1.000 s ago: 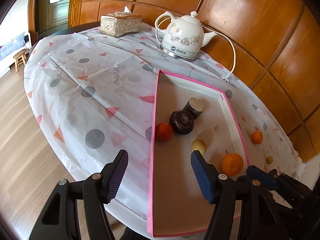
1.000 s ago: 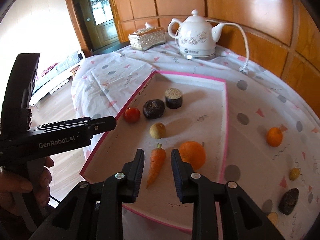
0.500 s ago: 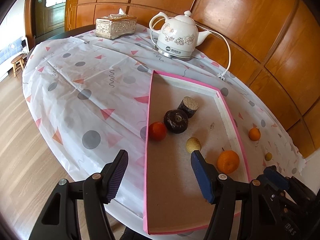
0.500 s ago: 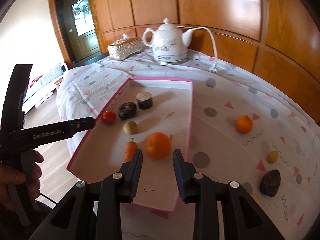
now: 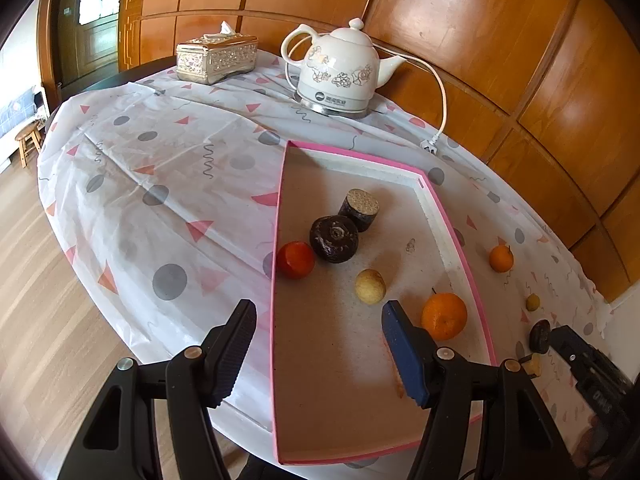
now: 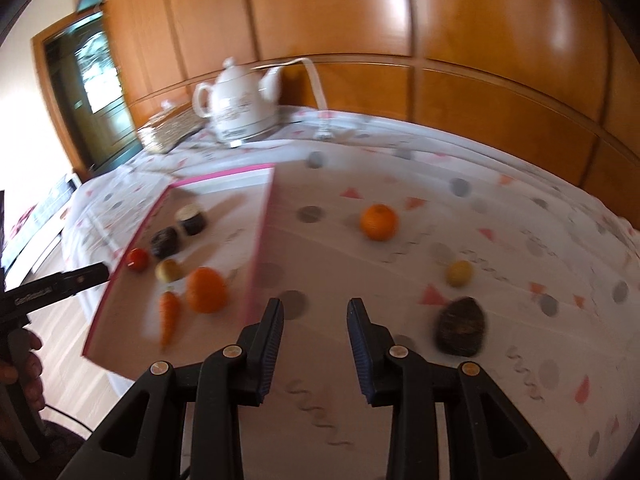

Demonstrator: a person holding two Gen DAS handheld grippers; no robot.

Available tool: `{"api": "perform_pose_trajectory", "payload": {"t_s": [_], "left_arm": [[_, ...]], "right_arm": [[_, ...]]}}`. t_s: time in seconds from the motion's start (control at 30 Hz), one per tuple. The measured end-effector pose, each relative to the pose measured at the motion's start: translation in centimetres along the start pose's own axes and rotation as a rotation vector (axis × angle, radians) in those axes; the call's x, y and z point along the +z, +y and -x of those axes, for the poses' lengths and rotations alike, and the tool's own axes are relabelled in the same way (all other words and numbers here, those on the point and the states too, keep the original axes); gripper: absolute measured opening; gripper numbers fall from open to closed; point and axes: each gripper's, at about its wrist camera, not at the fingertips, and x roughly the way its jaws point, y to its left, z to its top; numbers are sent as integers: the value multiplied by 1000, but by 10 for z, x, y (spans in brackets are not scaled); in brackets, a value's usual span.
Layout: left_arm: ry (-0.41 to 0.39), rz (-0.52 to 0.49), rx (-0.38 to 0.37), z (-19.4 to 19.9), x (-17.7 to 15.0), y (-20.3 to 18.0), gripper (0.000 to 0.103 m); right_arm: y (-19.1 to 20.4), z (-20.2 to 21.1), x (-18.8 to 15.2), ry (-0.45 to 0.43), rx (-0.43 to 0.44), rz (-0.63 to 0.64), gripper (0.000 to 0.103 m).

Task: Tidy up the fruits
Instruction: 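Withdraw the open right tool away from the tray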

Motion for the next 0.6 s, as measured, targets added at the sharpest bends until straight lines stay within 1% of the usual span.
{"api": "perform_pose_trajectory", "payload": {"t_s": [0.23, 0.37, 0.53, 0.6], "left_arm": [[11, -19, 3, -2, -1, -7, 66], [15, -35, 3, -4, -1, -12, 66], [18, -62, -2, -4, 1, -21, 66], [20, -75, -7, -5, 2, -26, 66]], "right_arm": [[-56, 13, -12, -18, -113, -131, 33], [-89, 20, -24, -12, -181, -212, 33], [-117, 26, -38, -9, -248, -286, 34], [-130, 28, -44, -8, -289, -312, 34]]}}
